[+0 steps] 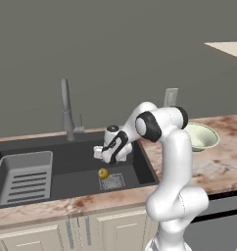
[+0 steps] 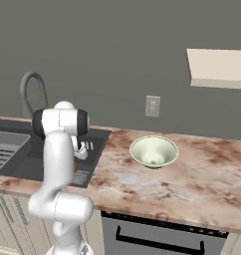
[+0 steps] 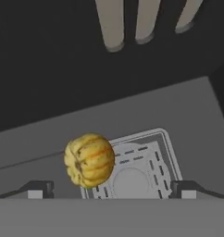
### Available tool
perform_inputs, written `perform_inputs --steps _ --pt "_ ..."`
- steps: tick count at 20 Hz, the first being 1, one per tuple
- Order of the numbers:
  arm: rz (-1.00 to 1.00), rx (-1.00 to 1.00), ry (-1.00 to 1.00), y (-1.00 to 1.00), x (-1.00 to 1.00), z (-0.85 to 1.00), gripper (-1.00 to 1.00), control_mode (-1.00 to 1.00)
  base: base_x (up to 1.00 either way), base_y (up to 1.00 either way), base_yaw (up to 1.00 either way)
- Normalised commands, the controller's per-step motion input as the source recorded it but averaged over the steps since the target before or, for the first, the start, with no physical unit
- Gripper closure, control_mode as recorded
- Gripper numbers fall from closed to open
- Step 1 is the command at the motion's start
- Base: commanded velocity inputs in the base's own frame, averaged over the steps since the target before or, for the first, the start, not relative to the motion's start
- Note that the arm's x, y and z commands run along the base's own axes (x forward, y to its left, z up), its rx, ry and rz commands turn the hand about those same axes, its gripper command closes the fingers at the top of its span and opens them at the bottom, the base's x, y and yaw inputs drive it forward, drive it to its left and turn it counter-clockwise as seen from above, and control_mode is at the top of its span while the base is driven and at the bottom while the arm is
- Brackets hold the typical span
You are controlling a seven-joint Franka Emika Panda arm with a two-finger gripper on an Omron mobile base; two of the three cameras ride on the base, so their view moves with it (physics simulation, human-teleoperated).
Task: Pick the peachs from the cabinet and place them in one bowl. Pick the squash from the sink and place it in the other bowl.
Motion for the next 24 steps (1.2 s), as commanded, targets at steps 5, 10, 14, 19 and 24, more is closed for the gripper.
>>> perform_inputs --steps 5,10,14,19,24 --pt "0.0 0.0 0.0 0.0 0.59 -0.06 -1.0 -1.0 0.0 0.0 0.0" --pt "0.05 0.0 0.0 0.15 -0.09 -0.02 -1.0 -1.0 0.0 0.0 0.0" --pt "0.02 0.0 0.0 0.39 -0.31 -0.08 -1.0 -1.0 0.0 0.0 0.0" --pt "-0.01 0.0 0.03 0.04 -0.18 -0.22 -1.0 -1.0 0.0 0.0 0.0" --pt "0.0 0.0 0.01 0.0 0.0 -0.01 -1.0 -1.0 0.0 0.0 0.0"
